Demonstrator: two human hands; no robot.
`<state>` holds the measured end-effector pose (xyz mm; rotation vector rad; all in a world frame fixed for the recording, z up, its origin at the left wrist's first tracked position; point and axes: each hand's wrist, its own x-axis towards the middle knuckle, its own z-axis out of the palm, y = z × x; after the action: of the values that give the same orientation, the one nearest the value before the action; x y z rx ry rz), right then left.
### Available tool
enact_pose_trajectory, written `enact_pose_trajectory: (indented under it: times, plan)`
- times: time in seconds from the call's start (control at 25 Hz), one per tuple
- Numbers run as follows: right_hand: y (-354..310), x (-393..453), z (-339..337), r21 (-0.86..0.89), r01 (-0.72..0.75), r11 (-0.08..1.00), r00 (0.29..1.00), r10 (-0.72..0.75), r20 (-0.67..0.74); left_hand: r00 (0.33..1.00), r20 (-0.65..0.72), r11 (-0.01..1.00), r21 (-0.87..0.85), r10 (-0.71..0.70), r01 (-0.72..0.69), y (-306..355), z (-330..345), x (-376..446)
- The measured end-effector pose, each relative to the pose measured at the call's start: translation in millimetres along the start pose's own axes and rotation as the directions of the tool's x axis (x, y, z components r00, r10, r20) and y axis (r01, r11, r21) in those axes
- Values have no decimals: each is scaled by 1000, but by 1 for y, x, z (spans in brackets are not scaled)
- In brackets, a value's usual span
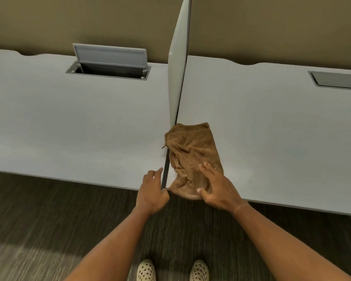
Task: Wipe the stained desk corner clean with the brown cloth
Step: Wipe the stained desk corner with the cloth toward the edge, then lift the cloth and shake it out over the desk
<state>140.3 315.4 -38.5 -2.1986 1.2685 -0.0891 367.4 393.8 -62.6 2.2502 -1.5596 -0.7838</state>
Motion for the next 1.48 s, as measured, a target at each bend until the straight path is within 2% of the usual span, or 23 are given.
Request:
enact_pose_trajectory:
  times: [0.12, 0.28, 0.56, 0.72, 0.88, 1.12, 1.32, 1.48]
  plan:
    - [13, -20, -8, -106, 23, 994, 1000, -25, -17, 997, -36, 984, -171, -63, 56, 13, 1, -17]
    - [28, -34, -12, -167, 36, 985, 999, -42, -32, 999, 8, 964, -260, -47, 48, 28, 5, -23]
    - [35, -36, -16, 24, -25, 999, 997, 26, -71, 943, -44, 816, -516, -329, 260, 46, 22, -23]
    - [35, -37, -22, 85, -9, 996, 991, 20, -132, 918, -46, 762, -574, -393, 298, 50, 14, -24]
    - [32, -37, -32, 75, -21, 997, 984, 34, -174, 918, -68, 749, -604, -390, 274, 60, 1, -27]
    - [25, -38, -56, 73, -12, 997, 971, 29, -236, 929, -133, 787, -580, -344, 208, 71, -24, -28]
    - [12, -34, -79, 105, -1, 995, 941, 36, -337, 943, -201, 843, -524, -264, 124, 85, -50, -30]
    - [-1, -28, -104, 127, 27, 992, 932, 21, -361, 944, -277, 866, -499, -179, 17, 95, -76, -26]
